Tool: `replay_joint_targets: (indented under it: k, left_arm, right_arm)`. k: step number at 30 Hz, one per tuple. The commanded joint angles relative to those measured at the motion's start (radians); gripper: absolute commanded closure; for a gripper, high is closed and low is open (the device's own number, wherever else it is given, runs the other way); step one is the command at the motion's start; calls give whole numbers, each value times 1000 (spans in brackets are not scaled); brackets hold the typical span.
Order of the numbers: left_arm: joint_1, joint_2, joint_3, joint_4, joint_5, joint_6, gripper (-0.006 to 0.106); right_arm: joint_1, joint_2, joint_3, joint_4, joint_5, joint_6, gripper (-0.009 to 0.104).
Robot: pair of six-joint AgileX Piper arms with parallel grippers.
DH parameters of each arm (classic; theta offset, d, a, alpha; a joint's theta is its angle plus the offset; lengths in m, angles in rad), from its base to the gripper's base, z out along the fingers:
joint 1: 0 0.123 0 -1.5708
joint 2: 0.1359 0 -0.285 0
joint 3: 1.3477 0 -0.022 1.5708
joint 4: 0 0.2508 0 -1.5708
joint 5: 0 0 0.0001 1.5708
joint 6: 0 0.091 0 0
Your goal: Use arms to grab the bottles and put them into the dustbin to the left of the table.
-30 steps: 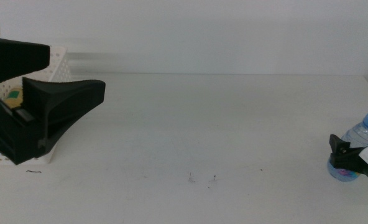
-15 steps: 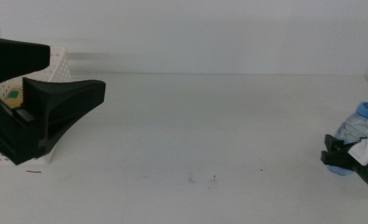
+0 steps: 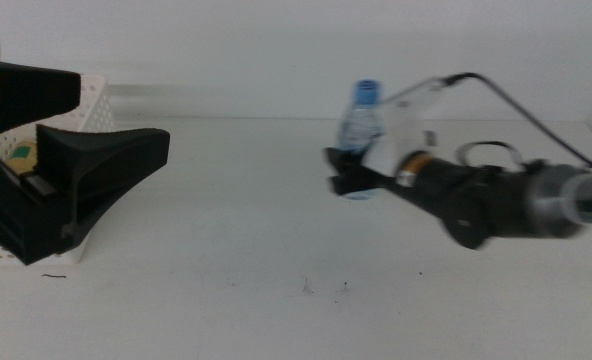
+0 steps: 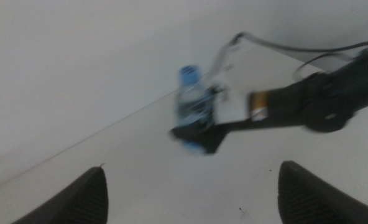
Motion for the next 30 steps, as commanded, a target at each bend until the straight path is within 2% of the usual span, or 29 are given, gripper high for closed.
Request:
replay_joint_targets:
  k: [1, 7, 15, 18, 20, 21, 23, 24, 26, 30]
  left_arm:
    - [-7, -4, 1, -8, -8, -6, 7]
    - [-7, -4, 1, -8, -8, -6, 7]
    - [-7, -4, 1, -8, -8, -6, 7]
    - [-7, -4, 1, -8, -8, -6, 7]
    - [-7, -4, 1, -8, -8, -6, 7]
    - [-7, -4, 1, -8, -8, -6, 7]
    - [-7, -4, 1, -8, -8, -6, 7]
    - [-7, -4, 1, -8, -8, -6, 7]
    - [-7, -4, 1, -8, -8, -6, 7]
    - [-7, -4, 1, -8, -8, -6, 7]
  right_arm:
    - [48, 61, -116, -29, 17, 44, 98]
    - [134, 193, -285, -63, 64, 71, 98]
    - [165, 248, -295, -63, 61, 78, 97]
    - [165, 258, -295, -63, 61, 78, 94]
    - [165, 260, -295, -63, 61, 78, 86]
    - [170, 255, -278, -63, 67, 85, 40]
    - [170, 239, -241, -63, 65, 85, 24]
    - [170, 224, -210, -63, 60, 85, 18]
    - [165, 192, -141, -56, 27, 85, 12]
    - [159, 74, 35, -27, -21, 85, 12]
